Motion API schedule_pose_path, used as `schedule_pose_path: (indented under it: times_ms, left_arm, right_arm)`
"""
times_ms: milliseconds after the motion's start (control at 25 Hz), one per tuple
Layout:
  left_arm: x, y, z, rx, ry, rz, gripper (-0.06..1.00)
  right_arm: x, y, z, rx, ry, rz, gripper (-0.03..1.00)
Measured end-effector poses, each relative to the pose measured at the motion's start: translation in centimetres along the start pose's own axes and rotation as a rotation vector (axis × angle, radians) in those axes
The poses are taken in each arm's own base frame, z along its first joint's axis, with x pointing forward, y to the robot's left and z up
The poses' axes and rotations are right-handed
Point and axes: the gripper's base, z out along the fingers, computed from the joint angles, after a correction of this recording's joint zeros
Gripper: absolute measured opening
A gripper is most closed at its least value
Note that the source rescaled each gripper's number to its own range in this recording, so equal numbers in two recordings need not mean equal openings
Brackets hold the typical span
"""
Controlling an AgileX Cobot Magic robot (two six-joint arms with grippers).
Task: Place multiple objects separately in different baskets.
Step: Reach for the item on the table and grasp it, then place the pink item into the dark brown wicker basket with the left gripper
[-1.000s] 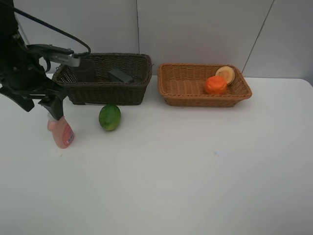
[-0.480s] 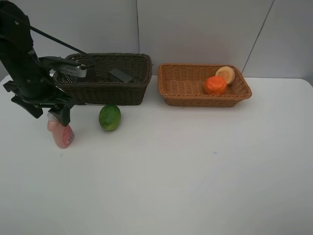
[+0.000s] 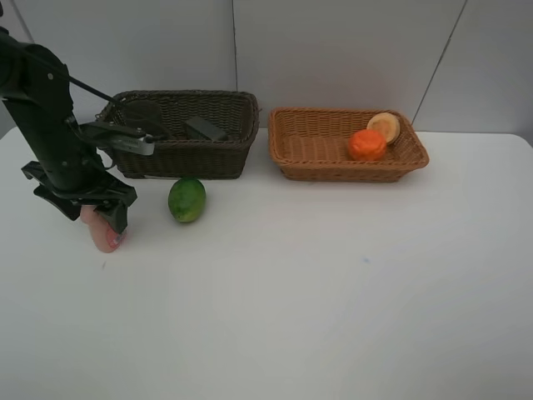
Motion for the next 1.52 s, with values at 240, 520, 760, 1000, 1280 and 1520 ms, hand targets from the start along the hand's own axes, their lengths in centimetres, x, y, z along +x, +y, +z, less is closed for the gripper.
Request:
schedule_pose_path:
  times_ms: [240,520,760,1000,1280,1520]
  left_arm:
    - [-0.23,-0.12,0.04,0.014,-0.023,-0.013,0.95]
    - [-0.24,-0.13,0.04,0.015,-0.024,-0.014,0.93]
    - [-0.25,-0.12,0.04,0.013,-0.026,-0.012,0.38]
    - [-0.21,-0.12,0.04,0.013,-0.021,-0.012,0.4]
    - [-0.21,-0.18,0.04,0.02,-0.021,-0.019,0.4]
    - [-0.2,-0.2,-0.13,0.023,-0.026,-0.022,0.4]
  right_arm:
    - [0.0,0.0,0.0,0.0,0.0,0.0,0.94]
    - [0.0,0.0,0.0,0.0,0.0,0.0,0.94]
    - [0.0,0.0,0.0,0.0,0.0,0.0,0.94]
    - [0.0,0.0,0.0,0.0,0.0,0.0,0.94]
    - [0.0,0.0,0.0,0.0,0.0,0.0,0.94]
    - [0.0,0.0,0.0,0.0,0.0,0.0,0.94]
